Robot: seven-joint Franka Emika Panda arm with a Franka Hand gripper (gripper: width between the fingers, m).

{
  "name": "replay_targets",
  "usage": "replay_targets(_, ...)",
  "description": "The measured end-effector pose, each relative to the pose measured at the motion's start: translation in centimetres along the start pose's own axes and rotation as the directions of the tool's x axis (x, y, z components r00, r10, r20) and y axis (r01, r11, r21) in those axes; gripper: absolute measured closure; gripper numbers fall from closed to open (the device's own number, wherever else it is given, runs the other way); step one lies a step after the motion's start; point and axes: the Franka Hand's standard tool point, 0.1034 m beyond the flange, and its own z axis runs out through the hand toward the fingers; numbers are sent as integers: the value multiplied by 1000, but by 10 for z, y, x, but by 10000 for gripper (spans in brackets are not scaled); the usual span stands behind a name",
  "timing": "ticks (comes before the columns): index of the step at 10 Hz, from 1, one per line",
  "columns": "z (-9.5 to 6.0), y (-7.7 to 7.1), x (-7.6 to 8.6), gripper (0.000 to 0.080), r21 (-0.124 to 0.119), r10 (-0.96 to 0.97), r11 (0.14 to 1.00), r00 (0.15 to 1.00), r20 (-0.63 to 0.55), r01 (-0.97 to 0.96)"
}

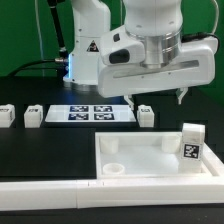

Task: Assemble square table

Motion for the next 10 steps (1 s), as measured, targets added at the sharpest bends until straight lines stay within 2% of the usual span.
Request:
replay_targets(1,16,2,-20,150,-54,45,998,992,119,-38)
replay_targets(2,30,6,-29,150,-89,64,995,975,212,-46)
replay_targets(4,54,15,-36,150,-107,102,992,952,290,-74)
replay_targets(5,51,15,-41,150,-108,112,991,919,379,-77)
replay_targets(6,52,17,-34,150,-108,118,991,907,404,-80)
replay_targets(7,54,18,-36,150,-110,123,990,889,440,-83)
replay_targets(8,57,15,-36,150,-111,127,990,893,433,-87)
replay_targets(9,70,1,-47,150,-101,140,989,890,434,-106)
replay_targets(10,80,-3,-56,150,-102,133,990,884,448,-97)
